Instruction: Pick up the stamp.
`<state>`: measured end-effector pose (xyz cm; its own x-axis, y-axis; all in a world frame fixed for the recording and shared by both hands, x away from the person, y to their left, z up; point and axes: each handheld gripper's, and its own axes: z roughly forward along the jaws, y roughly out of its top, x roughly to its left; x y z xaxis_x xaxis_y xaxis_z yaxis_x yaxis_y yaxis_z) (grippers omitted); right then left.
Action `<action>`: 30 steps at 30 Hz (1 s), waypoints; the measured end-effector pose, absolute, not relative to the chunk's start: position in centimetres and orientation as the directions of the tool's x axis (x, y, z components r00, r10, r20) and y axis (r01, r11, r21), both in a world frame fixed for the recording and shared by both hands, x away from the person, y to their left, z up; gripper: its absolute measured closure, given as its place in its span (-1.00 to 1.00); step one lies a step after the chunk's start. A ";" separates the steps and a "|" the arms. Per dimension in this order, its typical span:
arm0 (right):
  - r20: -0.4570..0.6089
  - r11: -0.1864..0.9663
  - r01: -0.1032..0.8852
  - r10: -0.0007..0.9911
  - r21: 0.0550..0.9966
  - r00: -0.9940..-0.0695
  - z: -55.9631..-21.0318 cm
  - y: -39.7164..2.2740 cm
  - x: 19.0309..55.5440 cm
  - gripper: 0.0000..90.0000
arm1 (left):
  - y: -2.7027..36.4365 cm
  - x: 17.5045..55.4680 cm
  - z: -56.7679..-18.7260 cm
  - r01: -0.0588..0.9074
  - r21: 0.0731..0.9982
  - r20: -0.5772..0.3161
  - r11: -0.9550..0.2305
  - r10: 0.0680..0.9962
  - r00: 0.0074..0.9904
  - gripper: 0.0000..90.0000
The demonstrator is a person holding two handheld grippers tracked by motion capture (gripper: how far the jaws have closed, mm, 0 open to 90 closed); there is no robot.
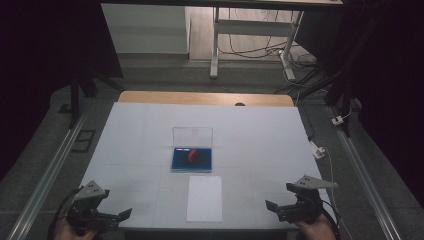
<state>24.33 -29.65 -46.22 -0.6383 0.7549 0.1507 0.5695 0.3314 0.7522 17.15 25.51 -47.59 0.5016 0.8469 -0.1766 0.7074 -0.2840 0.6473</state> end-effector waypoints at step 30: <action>0.127 0.375 0.562 0.741 0.738 -0.660 -46.3 -29.2 24.3 -1.00 | 23.7 19.1 -47.3 0.620 0.712 -0.213 -0.330 0.740 0.638 -1.00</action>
